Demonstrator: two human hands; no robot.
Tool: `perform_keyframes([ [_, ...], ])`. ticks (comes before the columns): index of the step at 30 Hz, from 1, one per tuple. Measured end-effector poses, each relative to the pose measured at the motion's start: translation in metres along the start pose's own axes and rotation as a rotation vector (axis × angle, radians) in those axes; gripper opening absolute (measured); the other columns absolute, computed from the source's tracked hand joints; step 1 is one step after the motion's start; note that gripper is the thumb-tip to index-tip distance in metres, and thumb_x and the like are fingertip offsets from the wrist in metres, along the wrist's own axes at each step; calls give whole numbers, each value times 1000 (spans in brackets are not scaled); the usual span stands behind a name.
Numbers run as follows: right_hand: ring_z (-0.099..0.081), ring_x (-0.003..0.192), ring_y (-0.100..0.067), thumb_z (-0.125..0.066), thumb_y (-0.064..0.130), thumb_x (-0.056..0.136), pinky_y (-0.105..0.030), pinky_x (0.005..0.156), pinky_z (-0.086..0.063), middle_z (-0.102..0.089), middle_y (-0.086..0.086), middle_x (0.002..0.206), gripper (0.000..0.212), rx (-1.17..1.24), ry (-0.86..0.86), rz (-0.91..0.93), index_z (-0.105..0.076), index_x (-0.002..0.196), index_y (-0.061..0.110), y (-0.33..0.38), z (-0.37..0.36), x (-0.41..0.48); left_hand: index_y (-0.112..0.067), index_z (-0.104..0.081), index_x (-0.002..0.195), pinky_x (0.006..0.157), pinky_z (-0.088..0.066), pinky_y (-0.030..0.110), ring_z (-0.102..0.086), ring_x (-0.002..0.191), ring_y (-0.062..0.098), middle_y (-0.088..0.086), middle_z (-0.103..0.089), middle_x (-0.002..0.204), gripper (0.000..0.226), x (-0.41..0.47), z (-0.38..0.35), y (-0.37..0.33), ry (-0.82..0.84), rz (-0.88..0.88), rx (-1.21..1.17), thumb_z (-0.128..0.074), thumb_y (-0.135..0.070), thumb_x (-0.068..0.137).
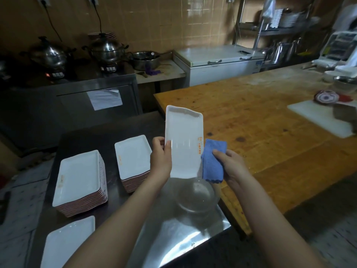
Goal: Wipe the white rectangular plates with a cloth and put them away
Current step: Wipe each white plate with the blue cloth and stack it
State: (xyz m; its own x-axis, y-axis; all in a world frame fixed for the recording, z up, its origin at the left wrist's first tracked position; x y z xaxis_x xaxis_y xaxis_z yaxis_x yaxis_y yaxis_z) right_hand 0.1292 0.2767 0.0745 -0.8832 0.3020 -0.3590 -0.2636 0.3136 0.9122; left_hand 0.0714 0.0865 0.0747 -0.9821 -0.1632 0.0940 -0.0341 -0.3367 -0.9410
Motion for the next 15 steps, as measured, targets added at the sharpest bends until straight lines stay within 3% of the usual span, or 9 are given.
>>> perform_keyframes([
  [2, -70, 71, -16, -63, 15, 90, -26, 51, -54, -70, -8, 87, 8, 35, 9, 14, -61, 92, 8, 1, -4, -1, -17, -41, 106, 70, -43, 29, -55, 84, 15, 4, -57, 103, 16, 0, -1, 10, -11, 152, -75, -38, -31, 99],
  [5, -70, 60, -15, -61, 11, 91, -24, 47, -52, -72, -8, 71, 8, 79, 79, 24, -61, 88, 4, 5, -19, -7, -5, -53, 110, 83, -49, 33, -60, 96, 27, 12, -62, 110, 32, -5, 3, 22, 19, 382, -232, -35, -29, 99],
  [7, -69, 58, -16, -60, 9, 91, -24, 45, -52, -72, -7, 66, 9, 81, 149, 16, -61, 87, 1, 9, -36, -12, -7, -56, 107, 90, -51, 41, -62, 99, 32, 15, -64, 111, 30, -11, 13, 27, 40, 469, -319, -36, -28, 99],
  [9, -70, 65, -20, -62, 10, 89, -28, 53, -55, -73, -10, 74, 12, 10, 204, 27, -63, 92, -1, 11, -60, -17, -10, -53, 112, 87, -52, 41, -62, 100, 32, 14, -62, 115, 29, -16, 32, 29, 37, 500, -365, -36, -30, 100],
  [12, -68, 84, -27, -65, 14, 87, -37, 72, -56, -70, -17, 95, 16, -114, 293, 23, -64, 97, 1, 4, -107, -28, -15, -49, 120, 68, -54, 33, -62, 96, 28, 9, -61, 114, 31, -21, 72, 36, 18, 507, -391, -34, -34, 100],
  [14, -68, 86, -26, -68, 19, 86, -33, 63, -55, -69, -14, 97, 17, -228, 376, -27, -63, 96, 7, -6, -145, -41, -20, -47, 118, 61, -53, 31, -62, 90, 26, 7, -61, 108, 28, -27, 102, 41, -1, 538, -430, -33, -37, 100],
  [15, -68, 82, -23, -69, 20, 85, -29, 56, -54, -69, -12, 94, 18, -281, 419, -53, -63, 95, 8, -11, -163, -48, -20, -46, 119, 66, -54, 34, -62, 92, 28, 8, -60, 109, 30, -30, 118, 44, -15, 550, -438, -33, -38, 100],
])
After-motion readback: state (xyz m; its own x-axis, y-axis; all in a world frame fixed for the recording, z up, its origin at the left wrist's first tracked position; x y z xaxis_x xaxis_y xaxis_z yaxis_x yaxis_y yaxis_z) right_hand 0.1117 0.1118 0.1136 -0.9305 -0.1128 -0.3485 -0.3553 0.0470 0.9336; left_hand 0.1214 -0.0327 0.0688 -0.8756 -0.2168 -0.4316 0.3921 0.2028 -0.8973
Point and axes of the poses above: each hand's wrist, its own x-axis towards the middle knuckle, its own z-axis out of the back of the hand, y = z × x, the point moved 4 cm from there along x, towards the middle knuckle
